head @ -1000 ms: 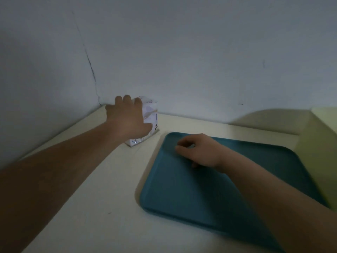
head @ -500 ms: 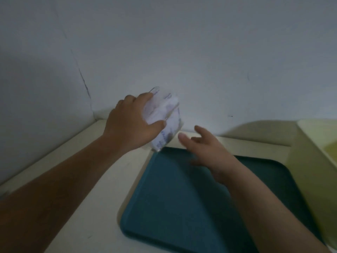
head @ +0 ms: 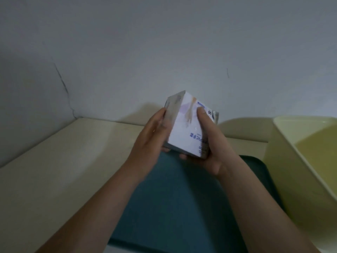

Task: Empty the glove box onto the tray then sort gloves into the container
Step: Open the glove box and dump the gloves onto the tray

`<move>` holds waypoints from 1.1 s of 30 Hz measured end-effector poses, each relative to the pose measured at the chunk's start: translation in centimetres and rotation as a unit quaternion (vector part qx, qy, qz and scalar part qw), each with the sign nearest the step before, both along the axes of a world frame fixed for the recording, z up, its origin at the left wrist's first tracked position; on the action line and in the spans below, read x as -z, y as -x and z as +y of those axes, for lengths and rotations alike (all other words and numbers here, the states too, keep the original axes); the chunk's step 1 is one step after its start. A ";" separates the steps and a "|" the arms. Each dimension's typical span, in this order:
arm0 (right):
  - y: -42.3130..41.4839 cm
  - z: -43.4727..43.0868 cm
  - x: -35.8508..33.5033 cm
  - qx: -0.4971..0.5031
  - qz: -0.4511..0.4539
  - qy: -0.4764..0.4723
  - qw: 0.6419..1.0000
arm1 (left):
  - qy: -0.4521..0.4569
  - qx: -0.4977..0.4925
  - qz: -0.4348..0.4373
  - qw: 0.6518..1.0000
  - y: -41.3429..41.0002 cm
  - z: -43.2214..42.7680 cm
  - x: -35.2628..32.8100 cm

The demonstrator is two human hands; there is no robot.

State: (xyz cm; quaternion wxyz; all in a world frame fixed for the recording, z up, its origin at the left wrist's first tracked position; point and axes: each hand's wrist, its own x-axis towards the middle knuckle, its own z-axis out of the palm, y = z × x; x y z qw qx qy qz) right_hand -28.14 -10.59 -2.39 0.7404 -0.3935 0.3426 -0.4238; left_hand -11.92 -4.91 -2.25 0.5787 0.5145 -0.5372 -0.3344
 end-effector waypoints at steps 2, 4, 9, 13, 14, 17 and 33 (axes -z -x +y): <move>0.2 0.0 -0.2 -0.011 -0.031 -0.020 0.999 | -0.019 -0.004 0.083 0.996 -1.1 0.0 -0.3; 0.0 0.3 -0.3 -0.031 -0.042 -0.011 0.999 | -0.068 0.024 0.131 0.989 -1.6 0.4 -0.4; -1.2 1.2 -0.5 -0.031 -0.051 0.023 0.998 | -0.139 0.172 0.260 0.940 -1.6 1.2 -0.7; -1.8 0.7 -0.2 -0.025 0.029 0.089 0.995 | -0.126 0.180 0.287 0.932 -2.1 1.4 -1.4; -2.0 0.5 0.1 -0.008 0.079 0.107 0.991 | -0.123 0.171 0.277 0.937 -2.3 1.4 -1.5; -1.6 0.0 0.2 0.115 0.194 0.100 0.969 | -0.089 0.032 0.092 0.991 -2.4 1.4 -1.6; 1.8 -0.5 -0.6 -0.012 0.101 0.178 0.979 | 0.033 -0.060 -0.083 0.994 -2.8 0.9 -1.1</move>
